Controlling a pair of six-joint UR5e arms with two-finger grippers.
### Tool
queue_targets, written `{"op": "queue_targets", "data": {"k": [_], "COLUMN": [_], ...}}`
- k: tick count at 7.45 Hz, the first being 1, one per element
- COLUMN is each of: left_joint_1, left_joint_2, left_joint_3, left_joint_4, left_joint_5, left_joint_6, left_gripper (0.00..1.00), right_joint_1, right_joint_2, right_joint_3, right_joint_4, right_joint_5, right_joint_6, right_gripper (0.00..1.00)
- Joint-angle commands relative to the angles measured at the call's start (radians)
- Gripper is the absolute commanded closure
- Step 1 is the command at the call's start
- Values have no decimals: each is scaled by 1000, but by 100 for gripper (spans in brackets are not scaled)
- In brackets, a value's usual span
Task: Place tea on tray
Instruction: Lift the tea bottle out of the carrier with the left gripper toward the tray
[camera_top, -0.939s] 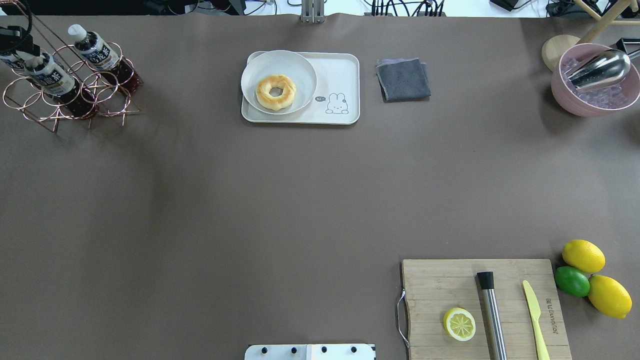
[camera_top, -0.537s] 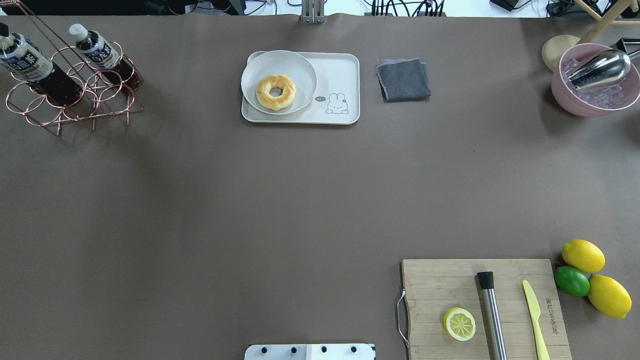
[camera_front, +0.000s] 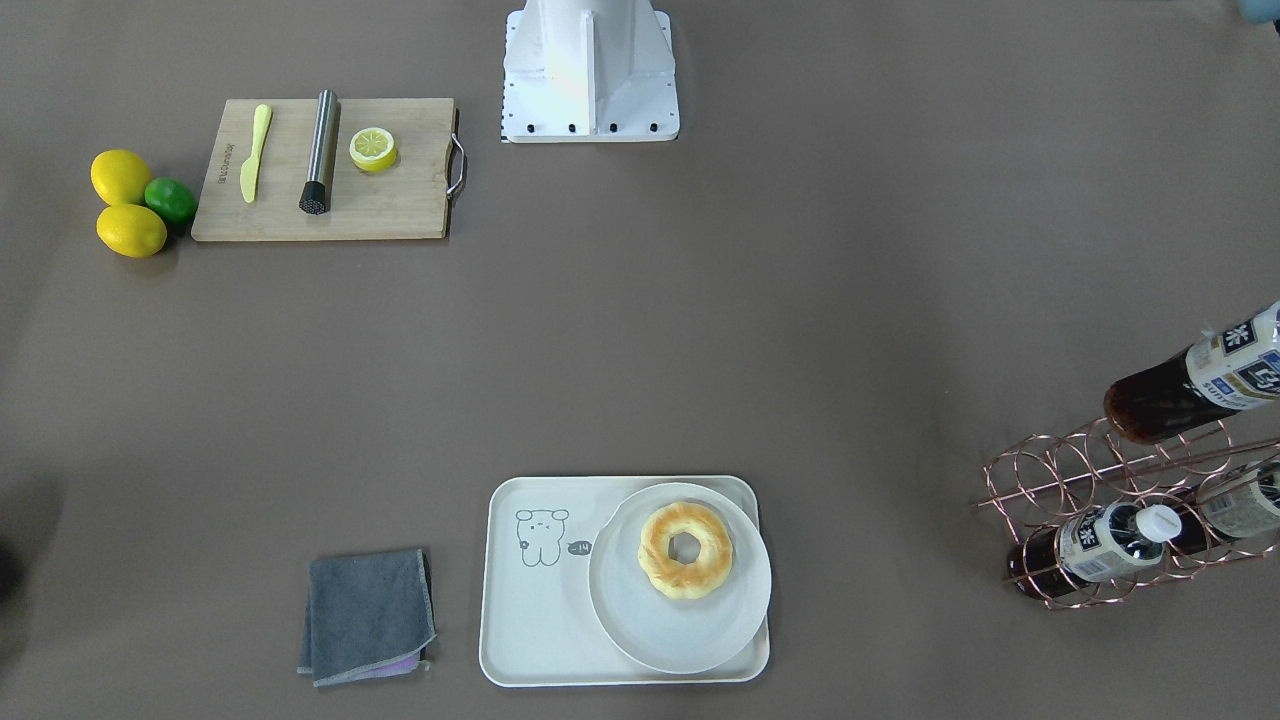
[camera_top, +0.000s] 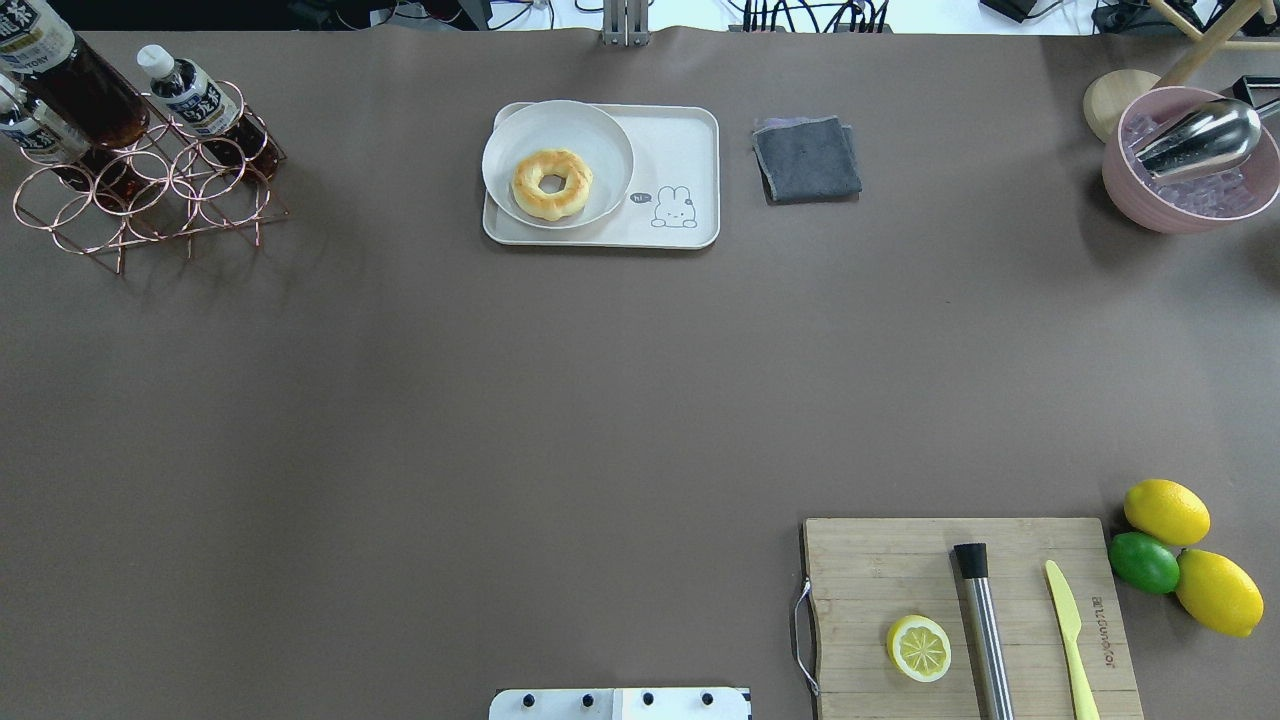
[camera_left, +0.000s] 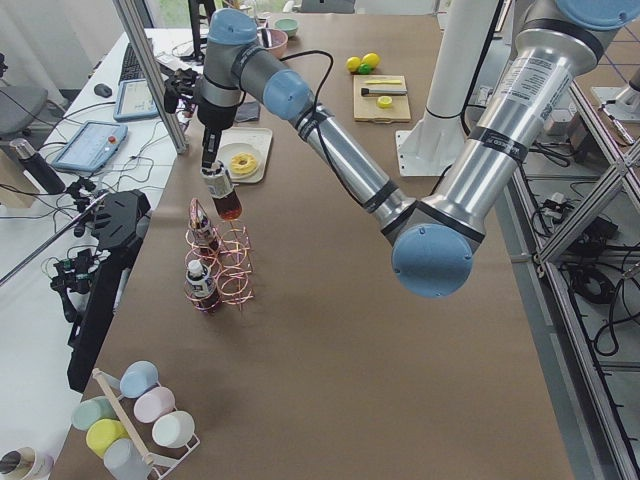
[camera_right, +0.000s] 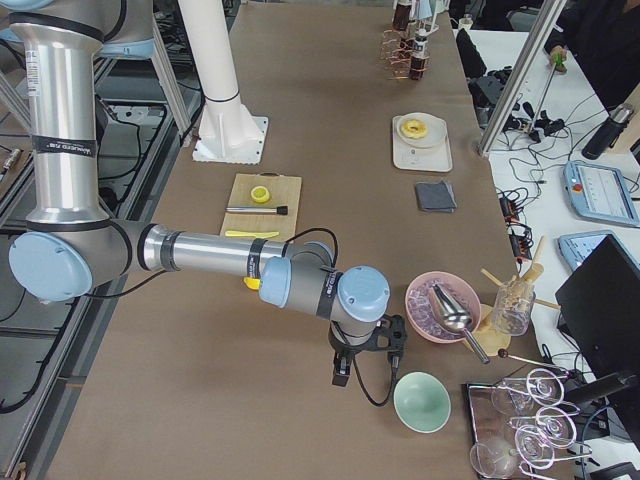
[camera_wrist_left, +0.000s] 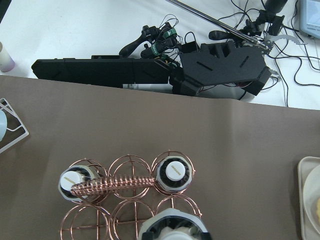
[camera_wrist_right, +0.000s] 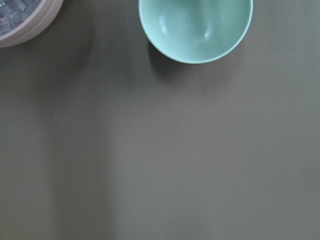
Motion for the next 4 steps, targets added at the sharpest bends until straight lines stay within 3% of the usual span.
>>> {"op": "queue_targets", "data": {"k": [1, 2, 4], "left_joint_1": [194, 346, 564], "left_joint_2": [-93, -99, -199], "left_joint_3": [-128, -202, -221], "left_joint_4": [169, 189, 265], "left_joint_5": [72, 156, 334], "left_joint_6": [-165, -274, -437], "left_gripper": [100, 100, 100], "right_joint_1": [0, 0, 0], "right_joint_2": [4, 3, 0], "right_joint_3": [-1, -1, -1], "right_joint_4": [0, 0, 0], "right_joint_5": [-2, -2, -2], "right_joint_6": [1, -1, -2], "right_gripper": [0, 0, 0]}}
